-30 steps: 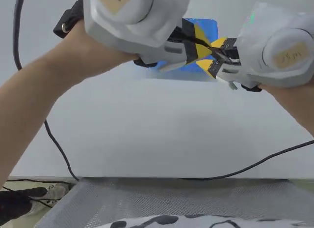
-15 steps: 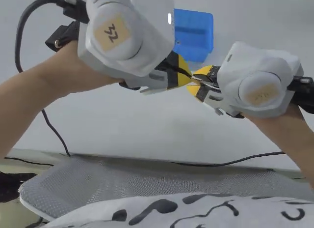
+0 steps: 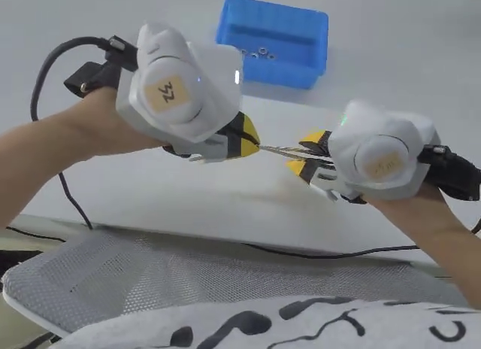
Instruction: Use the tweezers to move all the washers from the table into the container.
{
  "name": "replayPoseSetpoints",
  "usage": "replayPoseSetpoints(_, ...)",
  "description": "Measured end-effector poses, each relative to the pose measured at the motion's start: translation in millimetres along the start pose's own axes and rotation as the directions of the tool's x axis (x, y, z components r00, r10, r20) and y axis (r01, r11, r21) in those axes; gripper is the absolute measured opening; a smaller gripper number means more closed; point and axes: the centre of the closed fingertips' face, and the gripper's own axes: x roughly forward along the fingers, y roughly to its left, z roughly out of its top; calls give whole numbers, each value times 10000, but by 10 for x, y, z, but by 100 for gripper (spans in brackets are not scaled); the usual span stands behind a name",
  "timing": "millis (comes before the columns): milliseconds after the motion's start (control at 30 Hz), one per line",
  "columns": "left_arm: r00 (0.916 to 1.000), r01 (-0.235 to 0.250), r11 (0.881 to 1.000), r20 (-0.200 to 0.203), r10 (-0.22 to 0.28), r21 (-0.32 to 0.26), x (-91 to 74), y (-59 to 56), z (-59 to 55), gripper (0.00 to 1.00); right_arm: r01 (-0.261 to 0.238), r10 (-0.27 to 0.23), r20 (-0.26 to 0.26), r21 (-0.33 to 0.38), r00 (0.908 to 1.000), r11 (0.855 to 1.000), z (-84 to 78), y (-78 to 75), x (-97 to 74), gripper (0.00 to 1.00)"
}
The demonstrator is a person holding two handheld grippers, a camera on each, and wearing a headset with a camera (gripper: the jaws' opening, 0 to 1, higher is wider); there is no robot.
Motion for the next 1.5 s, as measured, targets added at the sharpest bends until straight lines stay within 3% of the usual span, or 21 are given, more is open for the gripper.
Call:
replayPoseSetpoints(133, 9997, 195, 9997, -169, -198, -163, 28, 29, -102, 0, 112, -125, -354, -351, 9993, 9993, -140, -49, 45, 11)
replayPoseSetpoints(233, 9988, 235, 9995, -419, -243, -187, 92, 87, -229, 0, -50, 56, -183, 339, 9998, 9994, -163, -91, 34, 10)
replayPoseSetpoints(467, 9974, 492, 9982, -519, -509, -335, 202, 155, -298, 0, -23, 34, -114, 943, 9999, 9955, -208, -140, -2, 9)
replayPoseSetpoints(667, 9926, 738, 9969, -946, -761, -278, 337, 174, -393, 0, 27, -22, -36, 1619, 10000, 9868, -252, -166, -41, 10)
replayPoseSetpoints(767, 9899, 914, 9953, -1057, -944, -324, 364, 151, -399, 0, 214, -172, -197, 2400, 9997, 9705, -314, -170, -76, 13)
replayPoseSetpoints(967, 9803, 1015, 9938, -1653, -1078, -461, 414, 124, -539, 0, 269, -170, -366, 2910, 9992, 9563, -413, -149, -228, 15)
replayPoseSetpoints(1033, 9772, 970, 9944, -1855, -1030, -412, 430, 118, -584, 0, 348, -293, -222, 3149, 9993, 9485, -364, -161, -320, 16)
replayPoseSetpoints(1133, 9738, 956, 9944, -2030, -1027, -449, 448, 122, -614, 0, 362, -494, 254, 3776, 9985, 9253, -218, -155, -455, 19)
replayPoseSetpoints(1233, 9726, 1018, 9869, -1959, -1252, -1255, 452, 127, -616, 0, 363, -668, 619, 4032, 9958, 9144, -94, -132, -528, 20)
replayPoseSetpoints(1367, 9774, 1072, 9847, -1666, -1297, -1377, 425, 147, -633, 0, 433, -856, 886, 4000, 9924, 9155, 67, -64, -604, 25)
replayPoseSetpoints(1400, 9812, 963, 9805, -1494, -1225, -1714, 425, 151, -632, 0, 445, -891, 940, 3986, 9916, 9160, 98, -57, -621, 27)
replayPoseSetpoints(1433, 9832, 876, 9755, -1399, -1172, -2017, 427, 150, -628, 0, 477, -967, 1031, 4000, 9900, 9153, 138, -45, -639, 28)
replayPoseSetpoints(1500, 9857, 474, 9461, -1384, -962, -3205, 423, 162, -632, 0, 496, -1100, 1227, 4158, 9863, 9081, 205, -37, -665, 31)
